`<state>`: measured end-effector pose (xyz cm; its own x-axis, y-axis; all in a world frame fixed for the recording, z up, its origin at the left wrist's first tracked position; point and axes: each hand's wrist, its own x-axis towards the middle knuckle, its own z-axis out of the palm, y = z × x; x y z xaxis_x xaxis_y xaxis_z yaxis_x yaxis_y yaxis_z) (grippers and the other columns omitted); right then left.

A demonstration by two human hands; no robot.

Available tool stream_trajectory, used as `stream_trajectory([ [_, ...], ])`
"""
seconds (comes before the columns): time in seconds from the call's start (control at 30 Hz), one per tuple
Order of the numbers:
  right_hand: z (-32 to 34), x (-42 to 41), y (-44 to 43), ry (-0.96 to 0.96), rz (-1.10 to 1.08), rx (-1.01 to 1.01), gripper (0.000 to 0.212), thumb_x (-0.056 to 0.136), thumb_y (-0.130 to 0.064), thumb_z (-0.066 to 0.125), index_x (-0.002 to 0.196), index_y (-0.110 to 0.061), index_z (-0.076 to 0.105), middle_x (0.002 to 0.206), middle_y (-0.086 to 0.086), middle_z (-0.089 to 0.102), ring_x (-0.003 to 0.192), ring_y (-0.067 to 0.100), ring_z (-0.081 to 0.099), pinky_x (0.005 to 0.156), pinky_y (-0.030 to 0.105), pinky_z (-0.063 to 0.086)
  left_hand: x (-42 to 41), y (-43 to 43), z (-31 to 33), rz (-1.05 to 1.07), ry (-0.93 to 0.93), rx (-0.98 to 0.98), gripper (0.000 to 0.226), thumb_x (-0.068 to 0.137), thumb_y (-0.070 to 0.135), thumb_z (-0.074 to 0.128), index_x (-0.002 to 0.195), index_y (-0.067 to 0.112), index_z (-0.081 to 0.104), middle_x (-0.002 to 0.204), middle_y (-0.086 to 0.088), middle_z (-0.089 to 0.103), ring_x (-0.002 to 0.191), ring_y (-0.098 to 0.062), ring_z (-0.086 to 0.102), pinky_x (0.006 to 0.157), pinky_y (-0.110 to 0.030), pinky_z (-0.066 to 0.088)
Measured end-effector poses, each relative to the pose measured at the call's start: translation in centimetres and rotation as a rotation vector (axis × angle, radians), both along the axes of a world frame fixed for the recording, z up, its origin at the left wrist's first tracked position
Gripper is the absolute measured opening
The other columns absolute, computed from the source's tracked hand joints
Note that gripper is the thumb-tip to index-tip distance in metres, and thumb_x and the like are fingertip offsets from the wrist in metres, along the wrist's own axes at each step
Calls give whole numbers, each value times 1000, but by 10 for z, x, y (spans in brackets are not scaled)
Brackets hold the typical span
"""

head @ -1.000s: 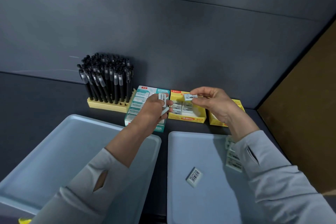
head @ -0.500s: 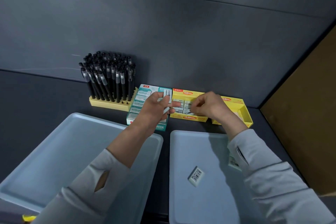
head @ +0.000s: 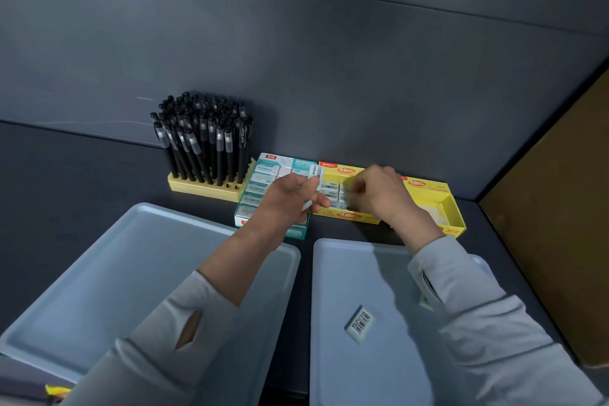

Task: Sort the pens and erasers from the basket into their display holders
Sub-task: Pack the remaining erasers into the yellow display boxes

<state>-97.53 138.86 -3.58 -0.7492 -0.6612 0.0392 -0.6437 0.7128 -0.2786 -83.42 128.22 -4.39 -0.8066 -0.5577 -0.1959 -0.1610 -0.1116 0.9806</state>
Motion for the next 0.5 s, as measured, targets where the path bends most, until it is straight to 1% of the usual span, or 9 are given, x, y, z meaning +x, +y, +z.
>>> stream_trajectory([
  [0.03,1,0,-1,-72,-9,-133,15,91,-20,65,81,-16,76,77,1,65,81,22,59,70,26,42,-1,0,-1,-3,-6,-16,23,101,25,47,83,15,57,70,0,70,60,-8,51,55,-19,40],
  [0.07,4,2,-2,-238,-5,-313,20,94,-23,62,80,-14,74,72,1,64,73,20,59,68,28,45,-1,1,-2,-10,-8,-32,24,100,25,50,79,16,57,69,1,69,60,-8,50,57,-21,40],
  [0.13,12,9,-5,-615,54,-593,22,96,-25,61,92,-7,73,72,3,65,64,15,58,59,28,50,-2,2,-3,-32,-13,-69,28,98,25,55,72,16,58,67,2,66,60,-9,48,58,-22,39],
  [0.17,16,12,-6,-713,111,-634,20,95,-22,63,97,-5,73,75,4,65,63,11,56,55,23,49,-2,2,-3,-45,-17,-88,29,97,25,56,69,16,58,65,2,64,58,-8,47,56,-21,38],
  [0.23,18,14,-7,-750,184,-643,13,92,-12,66,97,-2,72,76,6,64,58,6,54,51,17,46,-3,3,-3,-56,-16,-111,29,97,25,56,69,15,59,65,1,59,56,-8,44,52,-19,36],
  [0.3,16,9,-4,-794,152,-703,8,91,-6,65,95,-2,71,74,5,66,57,5,57,55,15,50,-6,4,-1,-24,4,-69,25,100,20,51,77,15,60,70,-1,55,57,-8,40,51,-19,33],
  [0.4,14,1,6,-1006,77,-844,8,90,4,61,92,-1,68,86,8,67,78,11,67,77,19,58,-9,3,7,78,54,156,32,95,-4,36,90,14,61,79,-1,56,64,-9,43,53,-18,34],
  [0.43,13,-1,8,-1063,57,-877,10,89,8,61,91,1,68,89,10,67,83,15,68,82,22,58,-9,3,10,87,71,223,38,90,-12,31,96,10,61,82,-3,56,68,-10,46,56,-19,35],
  [0.5,11,-5,11,-1120,10,-914,11,89,10,59,95,6,66,93,14,67,88,19,68,83,23,58,-6,1,10,68,106,283,46,84,-21,27,109,4,57,92,-6,58,86,-12,53,67,-18,41],
])
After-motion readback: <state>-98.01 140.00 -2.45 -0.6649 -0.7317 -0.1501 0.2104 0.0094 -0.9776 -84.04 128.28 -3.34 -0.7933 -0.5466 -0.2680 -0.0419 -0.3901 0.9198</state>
